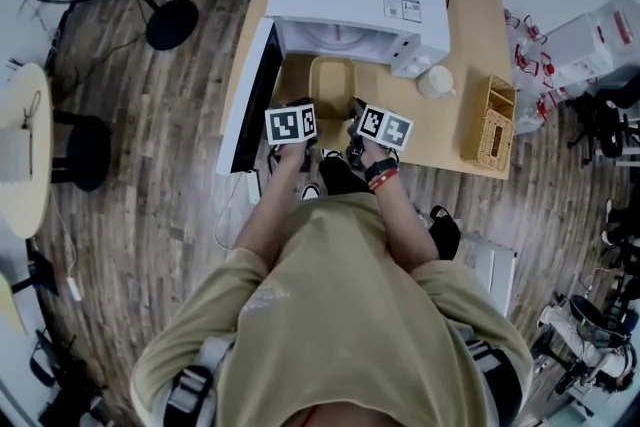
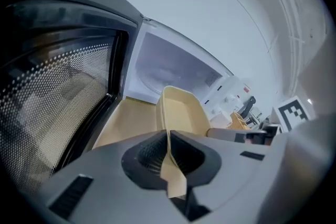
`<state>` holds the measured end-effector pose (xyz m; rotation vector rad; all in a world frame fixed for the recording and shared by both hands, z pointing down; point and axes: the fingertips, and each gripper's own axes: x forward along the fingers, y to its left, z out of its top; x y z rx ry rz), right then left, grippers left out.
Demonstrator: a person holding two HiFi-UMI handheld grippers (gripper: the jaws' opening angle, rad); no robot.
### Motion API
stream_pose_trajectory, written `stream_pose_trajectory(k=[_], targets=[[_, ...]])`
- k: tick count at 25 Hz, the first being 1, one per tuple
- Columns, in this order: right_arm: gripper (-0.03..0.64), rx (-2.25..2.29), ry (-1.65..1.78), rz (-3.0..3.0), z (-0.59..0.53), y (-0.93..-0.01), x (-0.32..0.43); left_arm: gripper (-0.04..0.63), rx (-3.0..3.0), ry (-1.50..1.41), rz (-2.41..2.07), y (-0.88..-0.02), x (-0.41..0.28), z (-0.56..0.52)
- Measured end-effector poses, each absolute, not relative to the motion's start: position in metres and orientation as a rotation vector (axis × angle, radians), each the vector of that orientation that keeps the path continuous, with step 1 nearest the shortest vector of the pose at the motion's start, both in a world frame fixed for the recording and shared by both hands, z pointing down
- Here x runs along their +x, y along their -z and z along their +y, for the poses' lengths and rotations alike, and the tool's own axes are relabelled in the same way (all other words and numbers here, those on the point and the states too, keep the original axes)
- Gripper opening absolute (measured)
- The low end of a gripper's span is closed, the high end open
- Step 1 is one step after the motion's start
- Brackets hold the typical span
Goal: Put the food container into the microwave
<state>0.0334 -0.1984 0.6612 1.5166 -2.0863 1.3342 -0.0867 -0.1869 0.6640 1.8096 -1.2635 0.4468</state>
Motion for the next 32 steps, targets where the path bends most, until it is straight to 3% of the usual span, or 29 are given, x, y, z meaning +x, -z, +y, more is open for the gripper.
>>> stream_pose_trajectory(k=[32], targets=[[0.049,1.498,-1.345,-2.129,-0.323,-0.662,0.042,0.038,1.804,-0.43,-1.326,-0.667,-0.078,-0.31]])
